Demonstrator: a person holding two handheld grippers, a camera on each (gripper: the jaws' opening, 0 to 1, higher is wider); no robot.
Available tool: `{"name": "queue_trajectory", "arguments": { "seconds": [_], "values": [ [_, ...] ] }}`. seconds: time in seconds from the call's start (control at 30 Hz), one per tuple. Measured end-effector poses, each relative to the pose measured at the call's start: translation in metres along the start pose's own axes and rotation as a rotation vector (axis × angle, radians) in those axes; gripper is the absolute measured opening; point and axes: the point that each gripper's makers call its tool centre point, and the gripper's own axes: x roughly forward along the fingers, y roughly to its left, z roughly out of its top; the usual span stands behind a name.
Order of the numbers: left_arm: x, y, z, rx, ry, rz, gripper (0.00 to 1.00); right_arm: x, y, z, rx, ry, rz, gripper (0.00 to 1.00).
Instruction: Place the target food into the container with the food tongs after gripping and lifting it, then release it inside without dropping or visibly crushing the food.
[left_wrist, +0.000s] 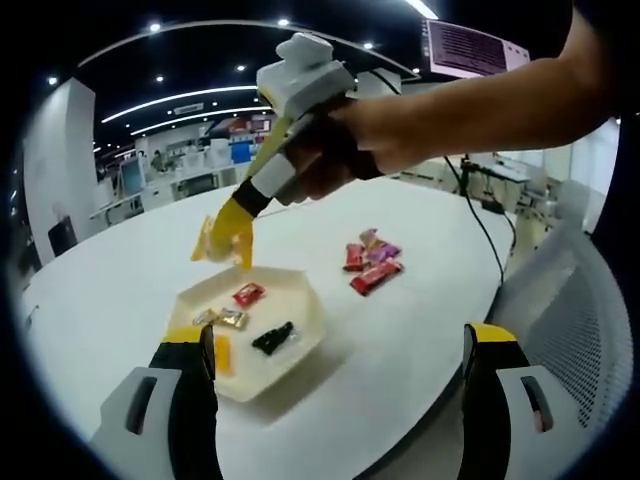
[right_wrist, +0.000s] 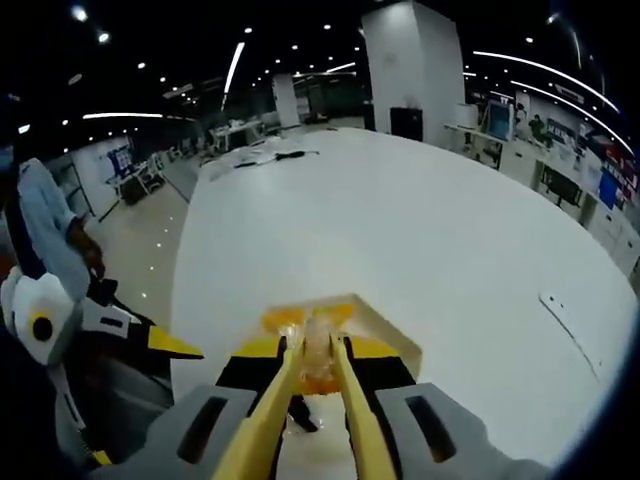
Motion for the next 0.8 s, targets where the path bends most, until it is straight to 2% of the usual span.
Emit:
{"name": "queue_trajectory", "arguments": {
  "seconds": [0.1,0.43,0.57,0.6,0.7,0.8],
  "values": [
    [-0.001,0.001,0.001,-0.007,-0.007,0.005,0.99,0.002,0.002,0.002,-0.026,-0.002,0.01,0.22],
    [-0.001,0.001,0.002,-0.006,-0.009,0.004,0.99,-0.003,0.003,0.008,-0.038,-0.017,0.019,0.23],
    [-0.001,0.002,0.002,-0.006,-0.01,0.007,0.99,-0.01,0.004,0.012,-0.062,-0.041,0.042,0.25],
    [-0.001,0.002,0.002,-0.008,-0.011,0.008,0.99,-0.013,0.006,0.016,-0.076,-0.065,0.058,0.25],
    [-0.001,0.002,0.002,-0.006,-0.01,0.008,0.99,-0.02,0.005,0.02,-0.052,-0.078,0.074,0.25],
    [-0.001,0.001,0.001,-0.004,-0.009,0.006,0.99,-0.025,0.006,0.024,-0.078,-0.087,0.08,0.24]
  ]
}}
